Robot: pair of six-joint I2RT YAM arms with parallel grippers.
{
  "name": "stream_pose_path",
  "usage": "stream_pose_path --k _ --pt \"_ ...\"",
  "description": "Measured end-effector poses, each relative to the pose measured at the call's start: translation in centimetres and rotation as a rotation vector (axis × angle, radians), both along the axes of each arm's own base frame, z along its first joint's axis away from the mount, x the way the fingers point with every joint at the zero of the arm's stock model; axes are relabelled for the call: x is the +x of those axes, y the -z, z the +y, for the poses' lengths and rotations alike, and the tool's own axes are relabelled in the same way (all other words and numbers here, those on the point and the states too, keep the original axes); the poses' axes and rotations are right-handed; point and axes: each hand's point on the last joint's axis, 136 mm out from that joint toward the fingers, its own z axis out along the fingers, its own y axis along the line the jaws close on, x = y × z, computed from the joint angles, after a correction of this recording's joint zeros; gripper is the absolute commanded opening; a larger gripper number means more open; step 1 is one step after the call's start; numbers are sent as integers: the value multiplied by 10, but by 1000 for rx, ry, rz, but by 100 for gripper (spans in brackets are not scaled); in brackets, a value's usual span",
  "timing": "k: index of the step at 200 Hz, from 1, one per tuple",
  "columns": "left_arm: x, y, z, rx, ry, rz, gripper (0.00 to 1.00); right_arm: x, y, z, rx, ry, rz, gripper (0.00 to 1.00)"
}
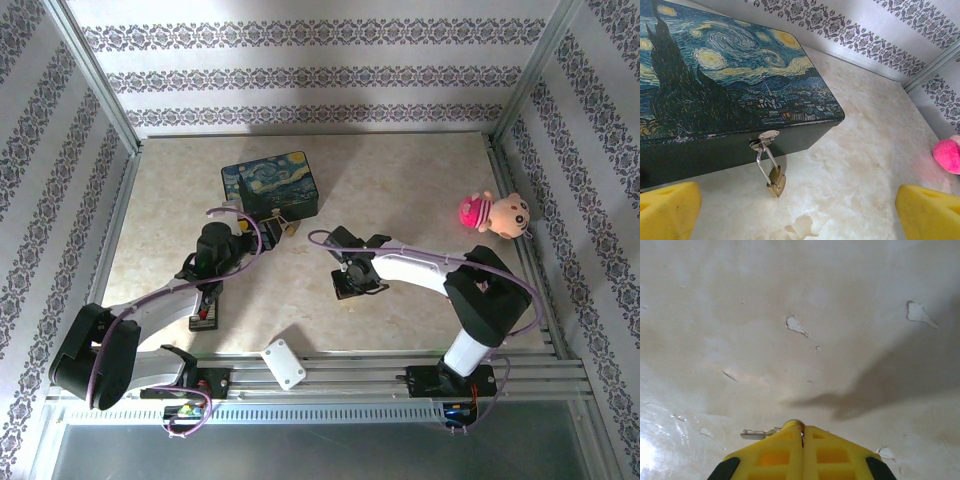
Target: Unlock the padlock with the key
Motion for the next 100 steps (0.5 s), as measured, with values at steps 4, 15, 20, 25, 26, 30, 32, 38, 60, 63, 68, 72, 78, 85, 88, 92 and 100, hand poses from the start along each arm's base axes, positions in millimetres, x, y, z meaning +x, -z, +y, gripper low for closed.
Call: stream_pose_path --k 4,15,20,25,26,30,32,38,60,63,68,72,78,85,88,92,100 --pt "0 0 0 1 0 3 99 0 -2 0 4 1 -4 0" --pt "1 -1 -1 2 1 6 99 2 -7 -1 15 9 -14 0" --pt "1 -2 -1 2 1 6 99 4 -9 -1 20 13 -19 0" --pt "1 -2 -1 2 3 7 99 5 -11 -1 26 18 -24 0" --pt "2 -3 -1 2 3 7 99 5 -12 -1 28 18 -27 0" --pt "2 -3 -1 2 4 8 99 6 -14 -2 31 22 -30 0" --pt "2 -3 -1 2 4 8 99 7 -15 -2 34 25 -33 0" --pt "2 -4 -2 2 4 8 99 8 -18 -3 42 32 -40 0" --pt "2 -2 -2 7 8 17 99 14 -31 -4 74 61 -69 0" --pt "1 -2 -2 8 9 18 99 14 -33 -4 79 62 -74 0" --pt "1 -1 -3 8 13 19 99 16 -36 -4 89 69 -83 0" --pt "1 -1 -3 8 16 20 99 17 -39 -5 96 75 -91 0" --pt "0 -1 -5 7 25 20 99 18 -42 -5 108 80 -102 0" --pt "-1 -2 -6 6 37 19 99 20 -46 -6 122 92 -115 0" --pt "-1 -2 -7 6 42 20 99 21 -48 -6 128 100 -119 0" --pt "-2 -2 -9 6 51 20 99 22 -50 -7 137 106 -126 0" --pt "-3 -2 -10 6 65 19 99 24 -54 -8 156 122 -138 0"
